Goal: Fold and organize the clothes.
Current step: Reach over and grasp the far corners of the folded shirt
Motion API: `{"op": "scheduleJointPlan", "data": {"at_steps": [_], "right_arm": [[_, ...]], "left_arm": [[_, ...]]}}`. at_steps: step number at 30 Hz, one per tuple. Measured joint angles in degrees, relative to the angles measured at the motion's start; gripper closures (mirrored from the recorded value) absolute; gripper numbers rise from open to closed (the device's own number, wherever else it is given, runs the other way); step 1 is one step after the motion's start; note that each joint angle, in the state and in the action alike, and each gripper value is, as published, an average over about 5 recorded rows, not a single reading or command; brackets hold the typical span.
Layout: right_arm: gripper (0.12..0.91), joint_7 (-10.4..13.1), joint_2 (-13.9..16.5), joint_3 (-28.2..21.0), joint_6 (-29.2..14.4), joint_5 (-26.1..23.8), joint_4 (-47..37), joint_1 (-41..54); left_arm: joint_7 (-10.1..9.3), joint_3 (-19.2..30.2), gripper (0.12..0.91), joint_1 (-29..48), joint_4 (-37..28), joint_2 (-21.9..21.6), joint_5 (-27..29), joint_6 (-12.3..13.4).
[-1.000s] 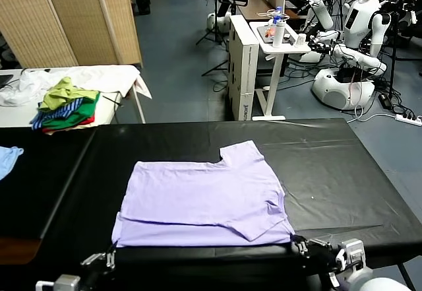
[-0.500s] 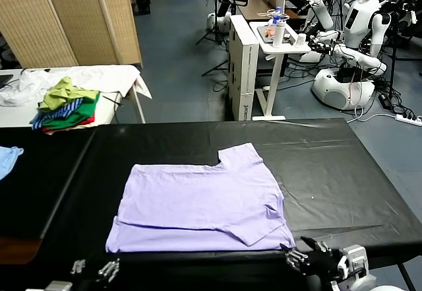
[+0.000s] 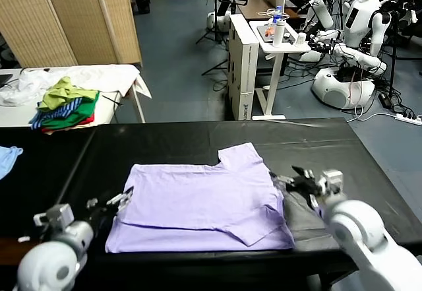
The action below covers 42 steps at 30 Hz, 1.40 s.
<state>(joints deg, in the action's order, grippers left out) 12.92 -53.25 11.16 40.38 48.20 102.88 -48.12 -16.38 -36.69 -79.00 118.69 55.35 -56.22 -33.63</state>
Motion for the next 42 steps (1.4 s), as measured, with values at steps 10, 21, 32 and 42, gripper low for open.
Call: {"op": "scheduleJointPlan", "data": {"at_steps": [10,21,32,42], "right_arm": [[0.118,0.2,-3.7,-6.1,1.4,-1.4,-9.4,8.2],[0.118,0.2,-6.7,-9.9,1.8,-2.2,-15.4,13.2],[0.196,0.1,-8.4,-11.2,1.8,-2.9,-17.8,14.0],[0.337,0.0,-9.5,-11.1,1.8,-3.2,-19.3,14.0]], "left_arm": [[2.48,9.0,0.123,15.0,-13.4,-3.4,0.5,-1.2],[4.41,16.6,0.123,23.4,-22.3,-3.5,3.7,-1.4],[5.48,17.7,0.125,24.8,-25.5,-3.5,4.7,-1.2],[6.02,18.0,0.329,25.2,-26.8,-2.8,5.3,-0.9]]}}
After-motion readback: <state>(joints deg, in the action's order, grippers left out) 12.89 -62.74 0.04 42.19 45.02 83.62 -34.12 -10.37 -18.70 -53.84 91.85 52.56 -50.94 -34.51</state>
